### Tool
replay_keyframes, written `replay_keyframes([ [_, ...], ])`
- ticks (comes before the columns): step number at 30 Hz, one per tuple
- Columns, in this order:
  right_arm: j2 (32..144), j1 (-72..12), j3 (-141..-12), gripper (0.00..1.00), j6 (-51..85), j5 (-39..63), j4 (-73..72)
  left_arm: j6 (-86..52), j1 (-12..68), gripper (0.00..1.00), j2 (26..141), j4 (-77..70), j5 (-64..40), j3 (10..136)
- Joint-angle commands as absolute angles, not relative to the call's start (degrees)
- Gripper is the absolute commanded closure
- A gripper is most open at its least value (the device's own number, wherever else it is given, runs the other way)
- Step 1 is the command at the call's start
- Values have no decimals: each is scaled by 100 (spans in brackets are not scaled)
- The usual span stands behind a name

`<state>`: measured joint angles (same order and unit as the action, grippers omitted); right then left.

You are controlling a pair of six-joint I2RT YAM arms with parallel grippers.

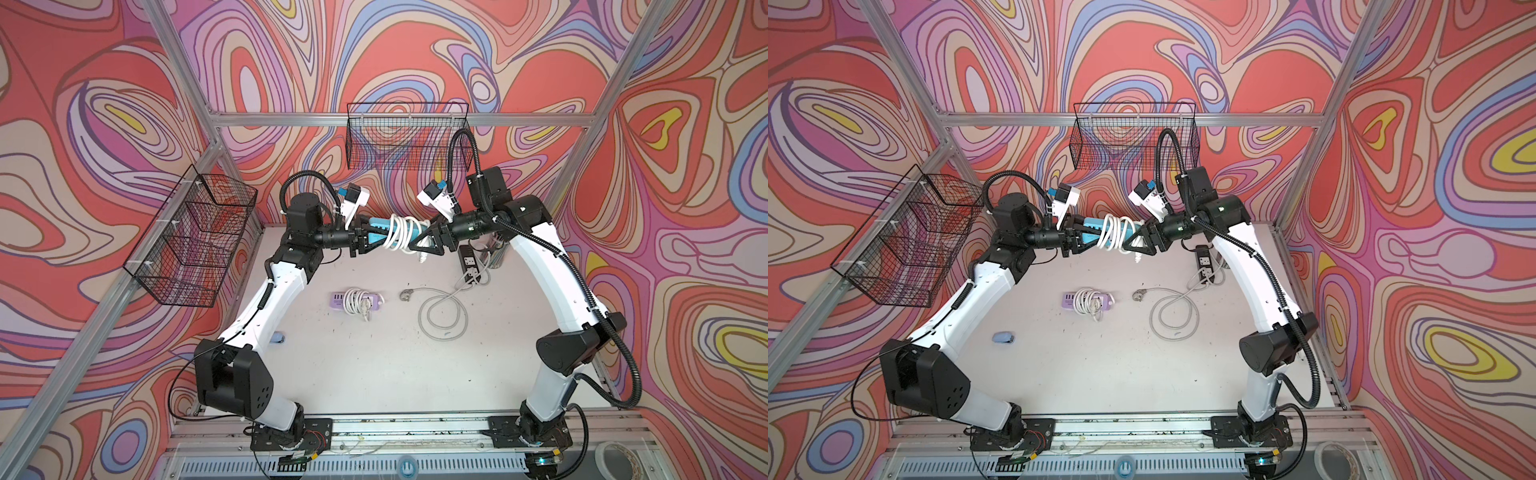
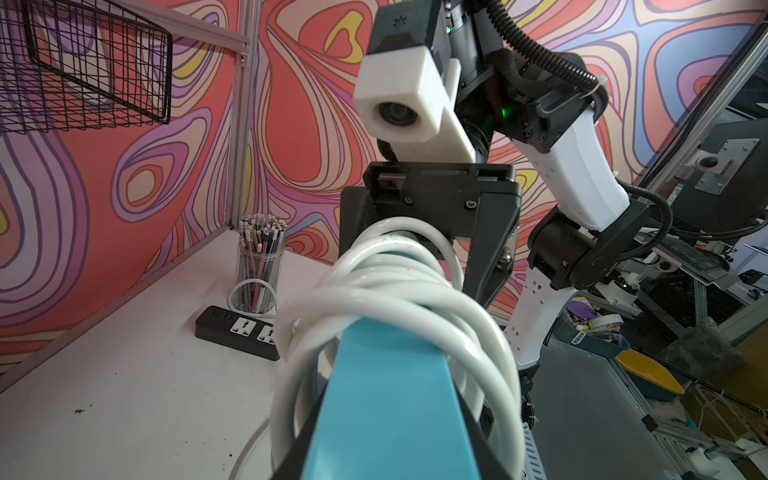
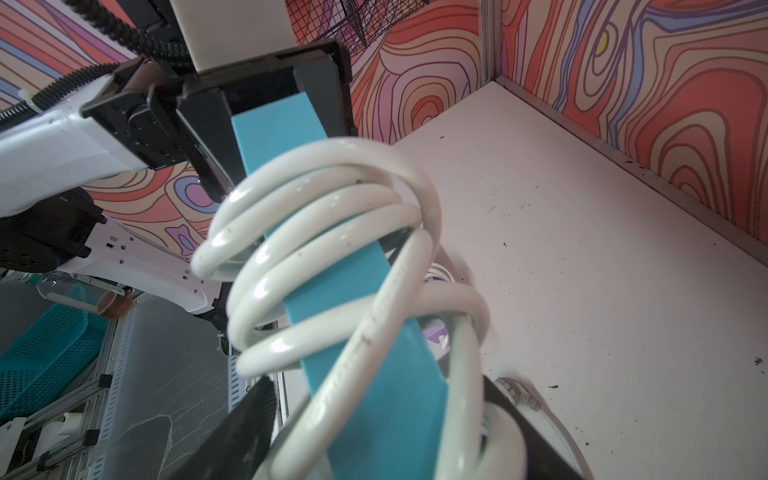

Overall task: Unwrap the cord wrapped around the power strip
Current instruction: Pick up the power strip from the center of the board, then unwrap the power cord from the power strip.

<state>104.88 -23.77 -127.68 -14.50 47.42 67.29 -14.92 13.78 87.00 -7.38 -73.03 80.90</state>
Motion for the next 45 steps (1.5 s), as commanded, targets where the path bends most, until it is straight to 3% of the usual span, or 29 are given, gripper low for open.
replay_keyframes([
  [1,10453,-2382,-12775,30,-1495,4598,6202,-1277,1436,100,8649,-487,-7469,8244],
  [5,10187,-2378,-12305,12,-1342,4144,5712,-993,1424,100,8549,-302,-7228,8214],
  [8,9757,-2343,-11926,5,-1195,3626,5295,-865,1380,100,8443,-311,-6912,8141],
  [17,8653,-2197,-10649,2,-630,2456,3924,-684,1251,100,7846,-1050,-5300,7499],
  [23,8061,-2288,-9615,2,-228,2199,2954,-876,1255,100,7321,-2072,-4311,6868],
  [27,7958,-2632,-9073,9,-263,1765,2460,-1305,1252,100,7207,-2729,-4099,6624],
  [33,8087,-2965,-8896,9,-255,1601,1915,-1827,1252,100,7267,-3287,-4102,6519],
  [38,8371,-3111,-9025,25,-253,1617,1605,-1967,1283,100,7287,-3376,-4209,6539],
  [45,8682,-3242,-9218,33,-222,1648,1357,-1991,1332,100,7295,-3385,-4252,6563],
])
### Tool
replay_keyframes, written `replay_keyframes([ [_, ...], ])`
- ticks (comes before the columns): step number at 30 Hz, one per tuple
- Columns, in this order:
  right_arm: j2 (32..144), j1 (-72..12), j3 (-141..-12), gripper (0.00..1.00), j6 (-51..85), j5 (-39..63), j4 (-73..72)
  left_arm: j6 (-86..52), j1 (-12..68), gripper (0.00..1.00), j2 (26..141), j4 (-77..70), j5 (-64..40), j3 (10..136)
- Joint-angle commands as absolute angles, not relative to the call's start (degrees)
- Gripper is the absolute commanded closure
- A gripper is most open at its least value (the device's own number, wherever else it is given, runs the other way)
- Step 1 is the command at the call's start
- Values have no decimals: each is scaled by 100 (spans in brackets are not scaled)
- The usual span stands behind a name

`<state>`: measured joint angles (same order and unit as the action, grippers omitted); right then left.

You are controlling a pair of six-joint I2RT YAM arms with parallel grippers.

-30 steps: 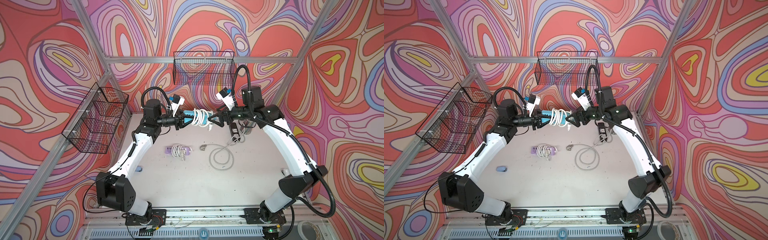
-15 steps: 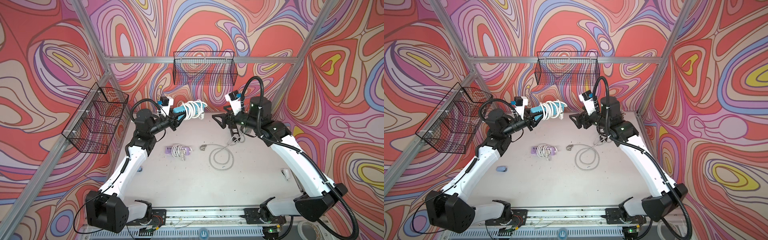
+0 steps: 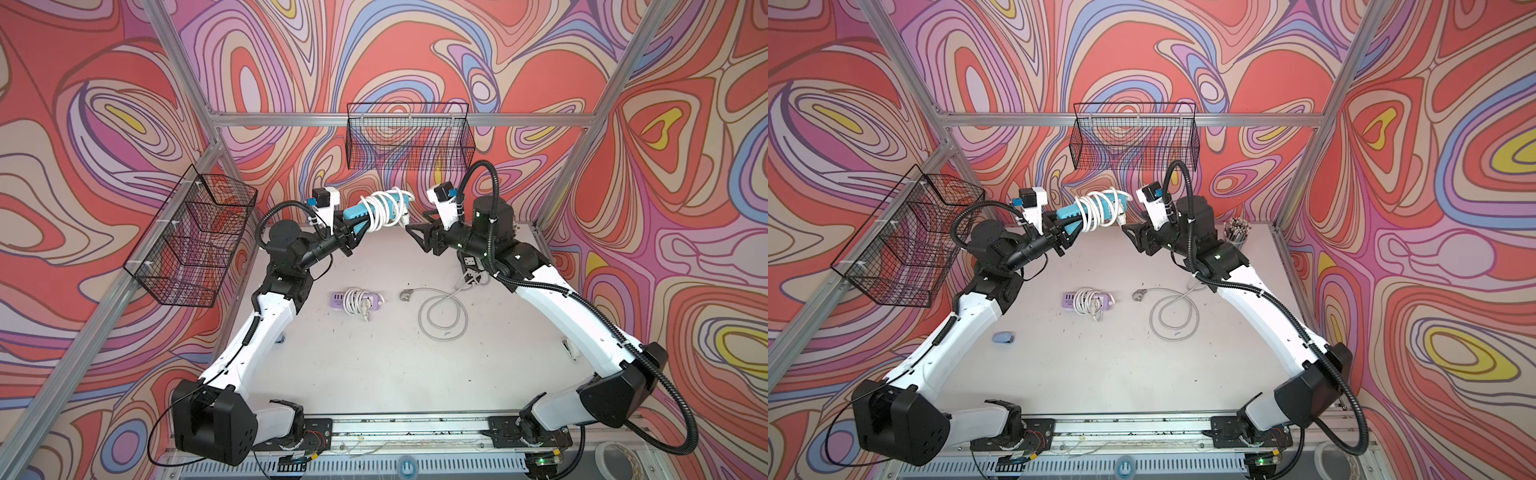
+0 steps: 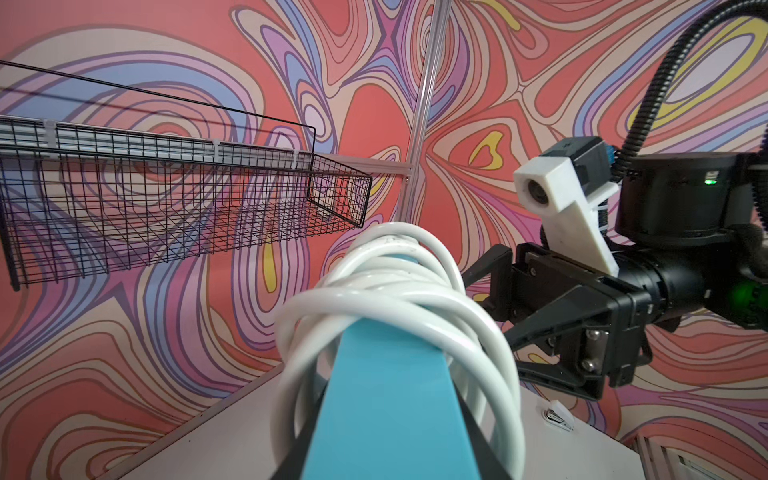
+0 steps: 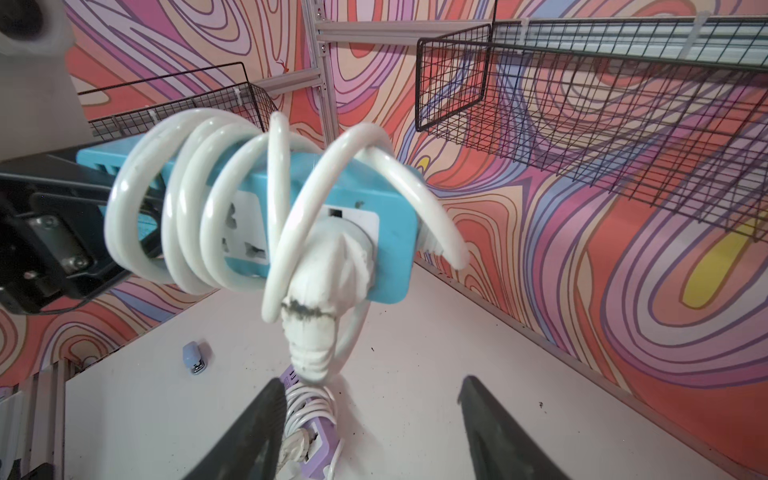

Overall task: Unwrap the cord wrapped around the power strip
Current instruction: Unwrap the power cord from the power strip.

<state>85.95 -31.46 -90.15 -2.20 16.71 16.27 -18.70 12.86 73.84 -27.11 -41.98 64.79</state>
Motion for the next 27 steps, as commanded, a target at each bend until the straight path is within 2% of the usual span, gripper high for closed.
replay_keyframes([
  [1,8709,-3264,-9244,34,-223,1637,1332,-2002,1343,100,7308,-3392,-4269,6557],
  [7,8833,-3331,-9353,45,-223,1609,1232,-2013,1417,100,7356,-3362,-4362,6593],
  [14,8873,-3351,-9420,64,-253,1558,1272,-1942,1479,100,7365,-3263,-4394,6634],
  [21,8895,-3355,-9387,100,-244,1440,1296,-1877,1489,100,7331,-3177,-4387,6646],
  [27,8856,-3351,-9327,100,-242,1298,1292,-1845,1494,100,7343,-3105,-4364,6663],
])
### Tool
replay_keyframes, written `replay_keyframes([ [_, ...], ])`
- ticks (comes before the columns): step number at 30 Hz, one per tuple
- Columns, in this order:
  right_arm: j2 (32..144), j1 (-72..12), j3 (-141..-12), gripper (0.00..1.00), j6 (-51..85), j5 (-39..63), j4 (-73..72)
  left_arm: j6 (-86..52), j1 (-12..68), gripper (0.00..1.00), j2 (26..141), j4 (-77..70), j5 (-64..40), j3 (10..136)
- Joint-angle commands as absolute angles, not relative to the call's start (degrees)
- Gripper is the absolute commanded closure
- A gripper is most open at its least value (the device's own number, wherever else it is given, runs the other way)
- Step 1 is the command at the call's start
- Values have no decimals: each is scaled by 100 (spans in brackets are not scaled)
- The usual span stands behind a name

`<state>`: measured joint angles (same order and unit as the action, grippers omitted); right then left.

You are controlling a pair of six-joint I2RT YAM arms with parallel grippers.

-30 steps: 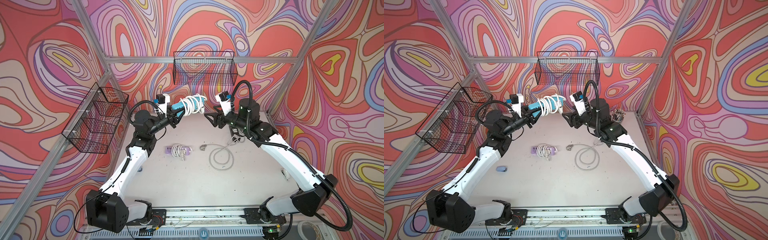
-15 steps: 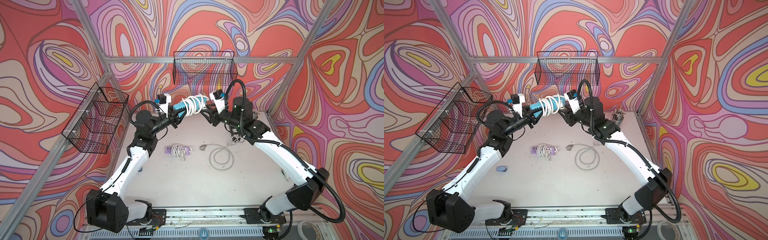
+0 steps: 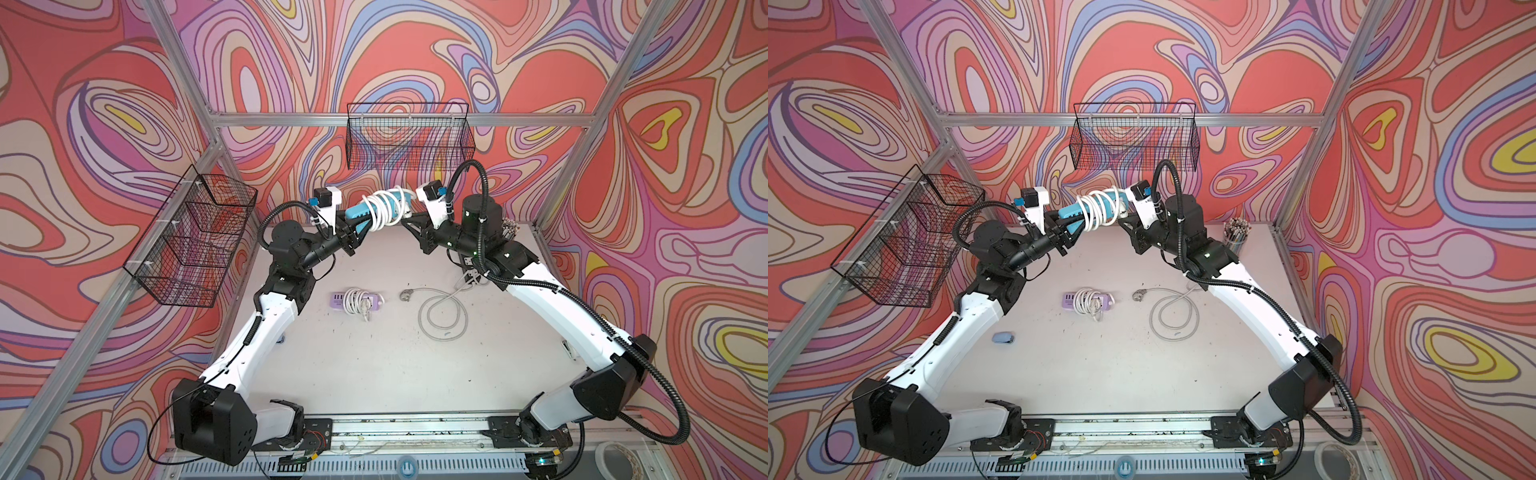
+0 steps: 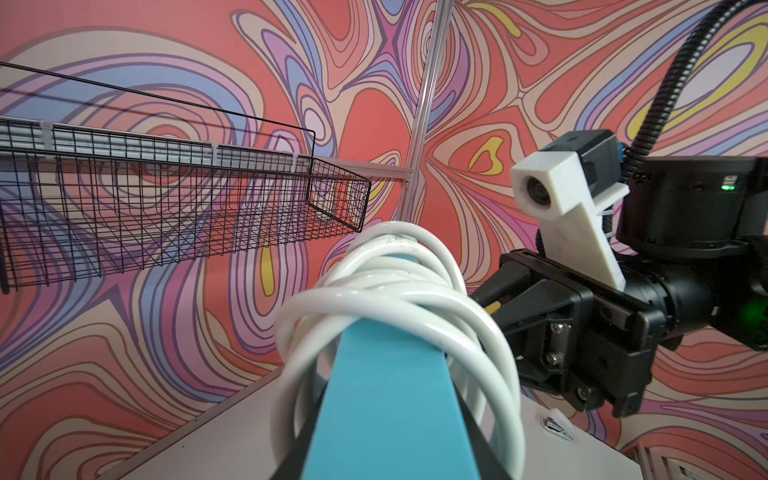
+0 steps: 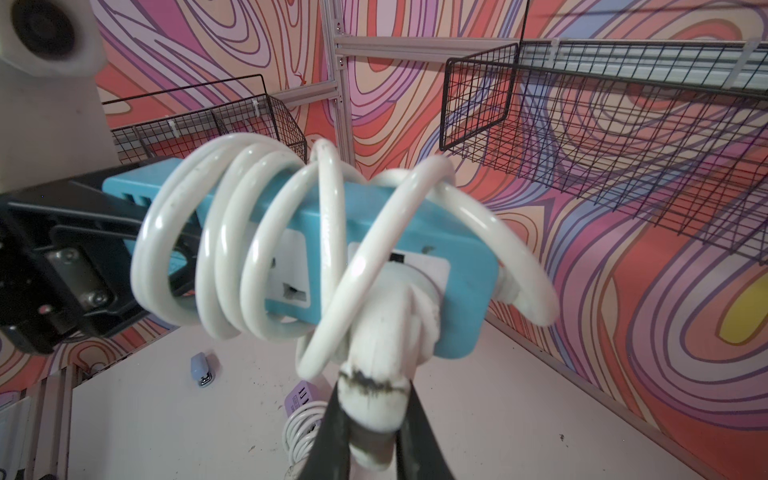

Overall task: Unwrap the cord wrapped around the power strip
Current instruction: Unwrap the power cord from the power strip.

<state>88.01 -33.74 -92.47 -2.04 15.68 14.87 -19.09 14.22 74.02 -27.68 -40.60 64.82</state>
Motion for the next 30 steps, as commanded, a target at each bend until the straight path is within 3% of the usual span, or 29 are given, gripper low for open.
replay_keyframes([
  [1,8835,-3357,-9297,100,-243,1274,1292,-1846,1493,100,7348,-3111,-4346,6662],
  [11,8784,-3394,-9338,100,-188,1427,1330,-1828,1493,100,7356,-3086,-4272,6652],
  [21,9558,-4412,-9769,100,-250,1051,1175,-1769,1499,100,7365,-3088,-4149,6592],
  [30,9106,-4084,-9394,100,-271,739,1252,-1591,1502,100,7262,-2888,-4116,6624],
])
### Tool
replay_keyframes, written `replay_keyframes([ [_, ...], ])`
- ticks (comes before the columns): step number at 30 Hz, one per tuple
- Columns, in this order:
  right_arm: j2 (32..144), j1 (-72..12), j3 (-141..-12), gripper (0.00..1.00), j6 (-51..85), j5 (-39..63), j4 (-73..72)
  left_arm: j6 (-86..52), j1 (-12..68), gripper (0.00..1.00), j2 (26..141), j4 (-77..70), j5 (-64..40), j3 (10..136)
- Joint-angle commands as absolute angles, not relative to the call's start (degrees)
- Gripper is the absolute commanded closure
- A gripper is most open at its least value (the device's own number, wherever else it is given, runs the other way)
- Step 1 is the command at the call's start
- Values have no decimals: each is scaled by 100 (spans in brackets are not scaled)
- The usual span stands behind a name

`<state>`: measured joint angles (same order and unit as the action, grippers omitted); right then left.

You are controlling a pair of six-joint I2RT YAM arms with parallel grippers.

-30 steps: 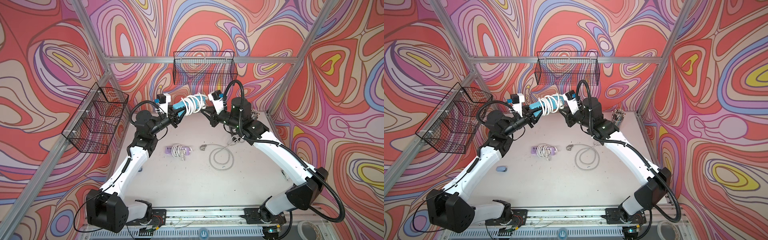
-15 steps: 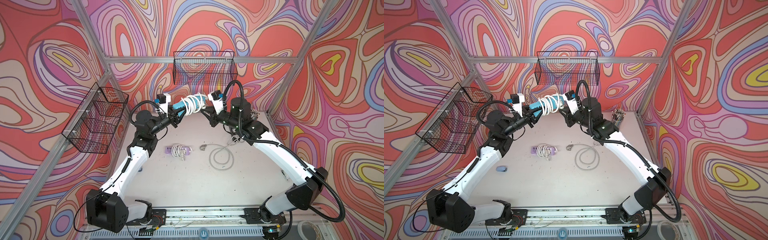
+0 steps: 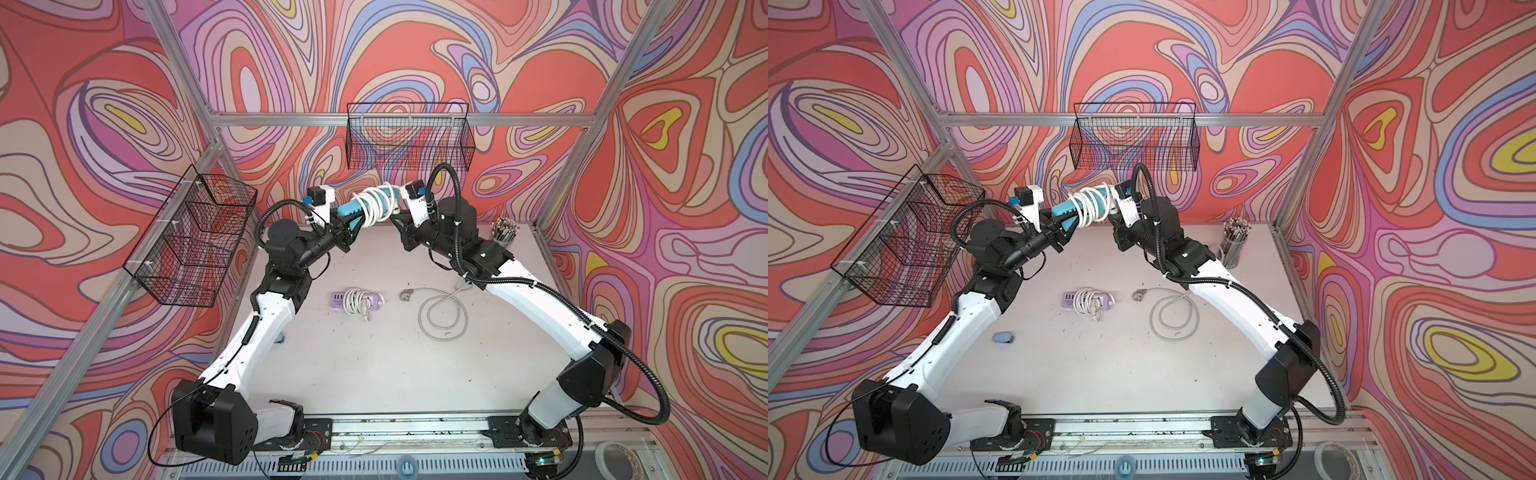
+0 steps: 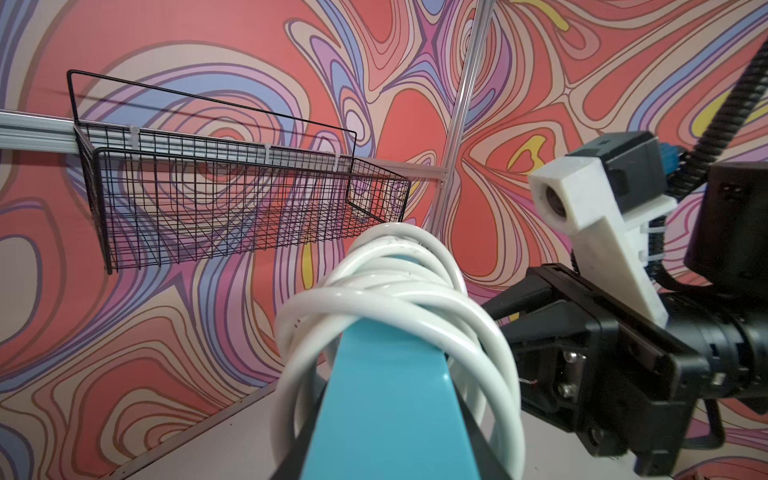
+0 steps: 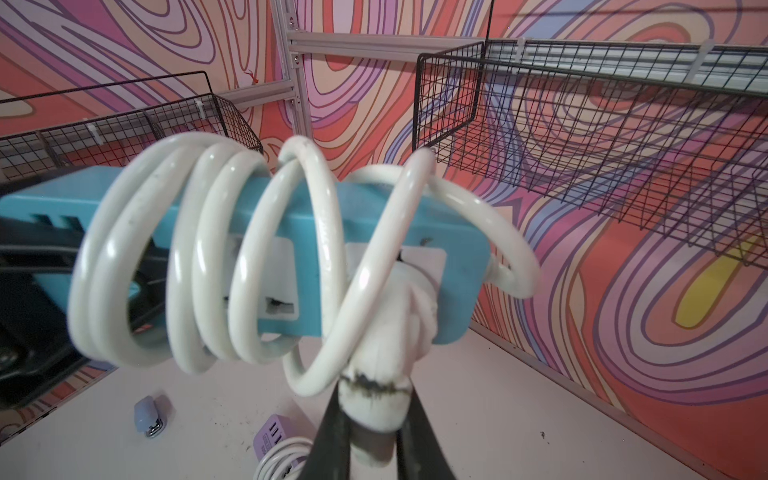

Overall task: Unwrap the cord wrapped around the power strip
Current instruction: Unwrap the power cord from the power strip.

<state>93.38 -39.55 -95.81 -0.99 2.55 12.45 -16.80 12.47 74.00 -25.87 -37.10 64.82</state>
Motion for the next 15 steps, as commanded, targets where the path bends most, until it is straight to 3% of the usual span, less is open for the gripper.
replay_keyframes([
  [1,8992,-3995,-9288,100,-244,743,1235,-1583,1502,100,7260,-2876,-4126,6636],
  [9,8066,-3077,-8463,100,-132,934,1298,-1599,1498,100,7207,-2812,-4197,6699],
  [15,8006,-3057,-8429,100,-59,1193,1247,-1616,1501,100,7257,-2848,-4179,6684],
])
